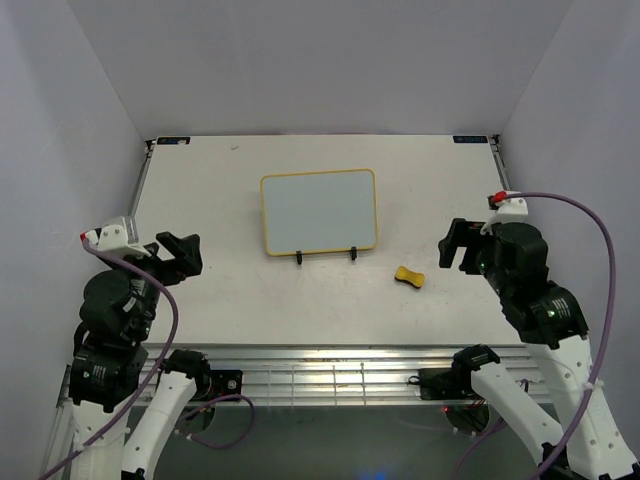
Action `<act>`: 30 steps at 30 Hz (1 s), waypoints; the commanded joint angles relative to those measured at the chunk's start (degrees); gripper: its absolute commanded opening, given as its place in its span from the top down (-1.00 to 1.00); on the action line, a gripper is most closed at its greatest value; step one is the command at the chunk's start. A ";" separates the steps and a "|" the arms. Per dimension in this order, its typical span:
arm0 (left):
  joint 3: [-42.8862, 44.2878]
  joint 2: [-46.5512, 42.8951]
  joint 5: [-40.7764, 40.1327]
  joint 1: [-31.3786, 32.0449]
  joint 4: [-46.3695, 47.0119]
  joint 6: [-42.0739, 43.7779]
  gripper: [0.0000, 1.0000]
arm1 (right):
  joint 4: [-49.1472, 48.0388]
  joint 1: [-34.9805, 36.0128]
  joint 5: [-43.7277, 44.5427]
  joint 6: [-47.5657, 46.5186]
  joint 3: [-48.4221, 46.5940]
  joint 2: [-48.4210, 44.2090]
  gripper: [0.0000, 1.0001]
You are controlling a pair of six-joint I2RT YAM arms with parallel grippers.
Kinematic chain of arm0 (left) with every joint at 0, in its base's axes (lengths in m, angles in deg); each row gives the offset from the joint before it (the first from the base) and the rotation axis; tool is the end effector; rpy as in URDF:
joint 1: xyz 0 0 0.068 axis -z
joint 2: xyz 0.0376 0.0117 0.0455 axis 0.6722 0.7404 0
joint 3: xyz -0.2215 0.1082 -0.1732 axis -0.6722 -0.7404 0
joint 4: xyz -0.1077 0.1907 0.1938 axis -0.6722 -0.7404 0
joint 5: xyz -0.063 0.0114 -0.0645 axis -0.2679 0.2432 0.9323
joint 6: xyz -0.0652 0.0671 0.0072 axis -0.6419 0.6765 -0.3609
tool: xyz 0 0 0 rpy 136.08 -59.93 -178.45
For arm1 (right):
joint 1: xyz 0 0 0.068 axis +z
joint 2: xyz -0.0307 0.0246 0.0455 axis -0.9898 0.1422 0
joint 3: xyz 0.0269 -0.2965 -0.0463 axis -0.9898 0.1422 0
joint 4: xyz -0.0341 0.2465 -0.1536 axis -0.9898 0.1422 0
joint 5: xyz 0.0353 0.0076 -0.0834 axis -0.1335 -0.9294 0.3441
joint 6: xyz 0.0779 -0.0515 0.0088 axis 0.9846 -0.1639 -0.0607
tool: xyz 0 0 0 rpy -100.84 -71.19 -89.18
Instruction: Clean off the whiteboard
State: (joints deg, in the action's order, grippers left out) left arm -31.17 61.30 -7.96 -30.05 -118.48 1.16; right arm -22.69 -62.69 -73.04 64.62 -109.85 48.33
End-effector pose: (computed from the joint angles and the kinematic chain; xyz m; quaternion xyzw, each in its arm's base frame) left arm 0.1127 -0.0064 0.4108 -0.1133 0.7549 -0.0967 0.6387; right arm 0.1787 0.0415 0.3677 0.0182 0.8440 0.0532 0.5333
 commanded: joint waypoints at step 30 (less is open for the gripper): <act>0.38 -6.47 -0.01 1.53 -7.48 4.68 -0.96 | 10.65 -0.24 5.38 -5.19 -7.51 -11.91 -0.80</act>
State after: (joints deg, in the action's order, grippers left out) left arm -31.06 55.00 -7.61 -28.80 -125.43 6.36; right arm -11.26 -62.69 -67.03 59.87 -115.08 37.03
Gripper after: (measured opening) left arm 0.979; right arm 0.900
